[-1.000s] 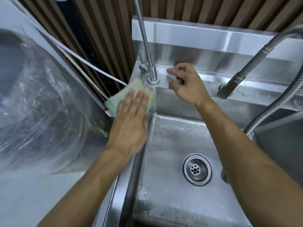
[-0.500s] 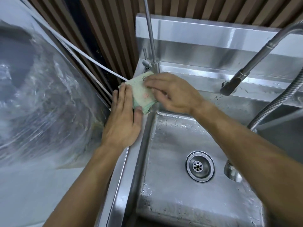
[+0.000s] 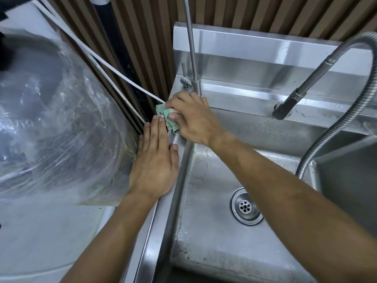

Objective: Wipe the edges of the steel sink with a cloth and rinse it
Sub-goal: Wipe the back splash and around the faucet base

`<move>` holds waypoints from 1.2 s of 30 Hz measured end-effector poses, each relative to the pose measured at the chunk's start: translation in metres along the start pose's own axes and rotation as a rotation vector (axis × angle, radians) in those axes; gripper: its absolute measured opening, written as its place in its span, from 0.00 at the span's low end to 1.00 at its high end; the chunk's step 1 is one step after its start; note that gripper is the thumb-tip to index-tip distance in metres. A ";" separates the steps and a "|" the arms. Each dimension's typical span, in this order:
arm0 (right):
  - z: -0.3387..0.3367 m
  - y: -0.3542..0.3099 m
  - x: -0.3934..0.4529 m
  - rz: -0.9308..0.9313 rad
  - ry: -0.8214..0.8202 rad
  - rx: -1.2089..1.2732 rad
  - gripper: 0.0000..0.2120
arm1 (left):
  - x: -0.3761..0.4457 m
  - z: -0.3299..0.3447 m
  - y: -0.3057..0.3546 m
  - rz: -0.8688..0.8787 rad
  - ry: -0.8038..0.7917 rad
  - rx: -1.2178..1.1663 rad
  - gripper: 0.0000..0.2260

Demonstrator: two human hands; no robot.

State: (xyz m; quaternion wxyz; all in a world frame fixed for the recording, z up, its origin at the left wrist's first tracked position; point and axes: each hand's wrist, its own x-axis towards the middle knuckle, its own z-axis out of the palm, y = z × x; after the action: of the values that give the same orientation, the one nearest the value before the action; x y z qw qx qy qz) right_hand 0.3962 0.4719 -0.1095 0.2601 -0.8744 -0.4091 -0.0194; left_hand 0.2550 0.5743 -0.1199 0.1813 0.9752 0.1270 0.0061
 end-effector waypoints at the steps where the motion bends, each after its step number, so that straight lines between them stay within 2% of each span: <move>1: 0.003 -0.004 -0.007 0.047 0.056 0.045 0.11 | 0.000 0.000 0.000 0.002 -0.005 0.014 0.30; 3: 0.004 -0.004 -0.031 0.239 0.296 0.197 0.10 | 0.004 -0.003 0.002 0.008 -0.019 0.052 0.31; 5: -0.007 0.009 -0.051 0.410 0.613 0.253 0.10 | 0.015 -0.004 0.006 0.028 -0.038 0.094 0.32; 6: -0.013 0.019 -0.051 0.434 0.712 0.220 0.11 | 0.024 -0.005 0.008 0.039 -0.043 0.112 0.32; 7: -0.018 0.029 -0.045 0.427 0.736 0.197 0.12 | 0.034 -0.005 0.010 0.054 -0.040 0.129 0.31; 8: -0.020 0.040 -0.035 0.401 0.653 0.145 0.15 | 0.046 -0.006 0.013 0.073 -0.036 0.145 0.30; 10: -0.014 0.051 -0.017 0.360 0.352 -0.149 0.21 | 0.070 -0.005 0.020 0.103 -0.036 0.180 0.28; 12: -0.008 0.056 -0.013 0.273 0.191 -0.370 0.25 | 0.091 -0.004 0.025 0.149 -0.046 0.205 0.28; 15: -0.019 0.071 -0.019 0.132 0.051 -0.373 0.27 | 0.100 0.000 0.029 0.193 -0.047 0.236 0.27; 18: -0.026 0.077 -0.013 0.119 -0.046 -0.369 0.27 | 0.100 0.001 0.028 0.182 -0.045 0.248 0.28; 22: -0.026 0.071 -0.030 0.360 0.058 -0.364 0.25 | 0.101 0.000 0.028 0.169 -0.065 0.239 0.28; 26: -0.022 0.074 -0.048 0.763 0.191 -0.351 0.27 | 0.100 -0.001 0.028 0.166 -0.065 0.255 0.28; 29: -0.004 0.059 -0.028 1.060 0.326 -0.344 0.32 | 0.100 0.000 0.029 0.152 -0.061 0.256 0.28; 30: 0.003 0.047 -0.018 1.068 0.341 -0.339 0.33 | 0.100 -0.001 0.029 0.145 -0.064 0.250 0.28; 31: 0.010 0.035 -0.008 0.998 0.328 -0.344 0.33 | 0.101 0.000 0.029 0.138 -0.067 0.243 0.27; 34: 0.023 0.026 -0.001 0.656 0.263 -0.307 0.29 | 0.100 0.000 0.030 0.131 -0.062 0.227 0.27; 36: 0.017 0.043 -0.014 0.564 0.324 -0.349 0.28 | 0.099 -0.001 0.029 0.130 -0.064 0.226 0.26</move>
State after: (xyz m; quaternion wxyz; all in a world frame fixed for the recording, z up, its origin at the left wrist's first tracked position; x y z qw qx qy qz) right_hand 0.4149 0.4469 -0.1462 0.1637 -0.9696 -0.0959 -0.1546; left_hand 0.3582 0.5731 -0.1120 0.0733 0.9953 0.0575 -0.0274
